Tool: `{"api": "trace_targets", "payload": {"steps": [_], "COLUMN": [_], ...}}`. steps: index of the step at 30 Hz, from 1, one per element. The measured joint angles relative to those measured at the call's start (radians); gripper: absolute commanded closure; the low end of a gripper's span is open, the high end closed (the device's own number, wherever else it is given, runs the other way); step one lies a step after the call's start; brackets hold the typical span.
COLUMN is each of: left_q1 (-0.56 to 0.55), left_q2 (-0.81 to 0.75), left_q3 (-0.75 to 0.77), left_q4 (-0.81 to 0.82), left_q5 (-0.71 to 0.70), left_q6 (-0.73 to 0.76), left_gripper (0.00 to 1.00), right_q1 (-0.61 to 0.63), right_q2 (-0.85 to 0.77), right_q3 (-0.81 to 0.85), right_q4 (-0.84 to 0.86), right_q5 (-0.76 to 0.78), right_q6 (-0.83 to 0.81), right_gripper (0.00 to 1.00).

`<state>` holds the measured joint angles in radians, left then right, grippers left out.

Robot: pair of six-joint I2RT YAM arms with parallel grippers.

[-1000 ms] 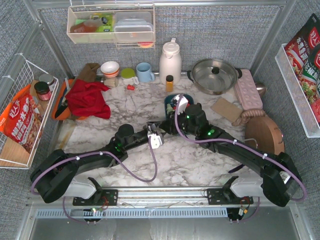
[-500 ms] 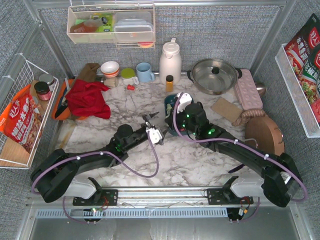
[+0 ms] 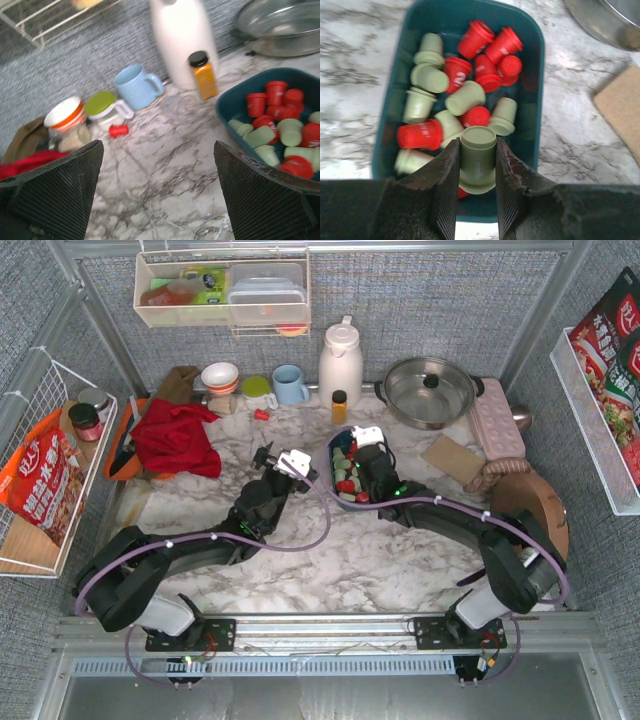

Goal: Mix the coffee capsules in the storage basket

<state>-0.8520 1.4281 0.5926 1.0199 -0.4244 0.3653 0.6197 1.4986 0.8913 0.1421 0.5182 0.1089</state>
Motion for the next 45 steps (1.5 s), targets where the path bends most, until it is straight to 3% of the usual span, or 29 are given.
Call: {"api": "trace_targets", "payload": {"steps": [8,12,19,27,33,40,45], "left_q1": [0.003,0.009,0.055,0.175,0.308,0.51,0.628], "left_q2": [0.036,0.035,0.011,0.015,0.065,0.167,0.327], "left_q3": [0.005,0.005,0.034,0.179,0.413,0.72,0.934], "left_q4": [0.011,0.024,-0.034,-0.286,-0.614,-0.973,-1.204], "left_q5": [-0.179,-0.216,-0.22,-0.177,-0.114,0.08,0.254], "left_q6": [-0.048,-0.063,-0.129,-0.243,-0.375,-0.399,-0.372], "left_gripper": [0.01,0.01,0.01,0.01,0.01,0.01,0.01], "right_q1": [-0.056,-0.085,-0.09,-0.091,-0.093,-0.096,-0.099], "right_q2": [0.089,0.093,0.012,-0.19,-0.278,-0.278,-0.276], "right_q3": [0.01,0.01,-0.014,-0.146,-0.193,-0.204,-0.207], "right_q4": [0.006,0.012,0.011,0.005,0.003,0.004,0.004], "right_q5": [0.079,0.026,-0.063,-0.159,-0.141,-0.141,-0.157], "right_q6": [-0.045,-0.045,-0.009,0.113,0.138,0.164,0.192], "right_gripper": [0.41,0.28,0.25,0.22,0.22,0.22,0.22]}}
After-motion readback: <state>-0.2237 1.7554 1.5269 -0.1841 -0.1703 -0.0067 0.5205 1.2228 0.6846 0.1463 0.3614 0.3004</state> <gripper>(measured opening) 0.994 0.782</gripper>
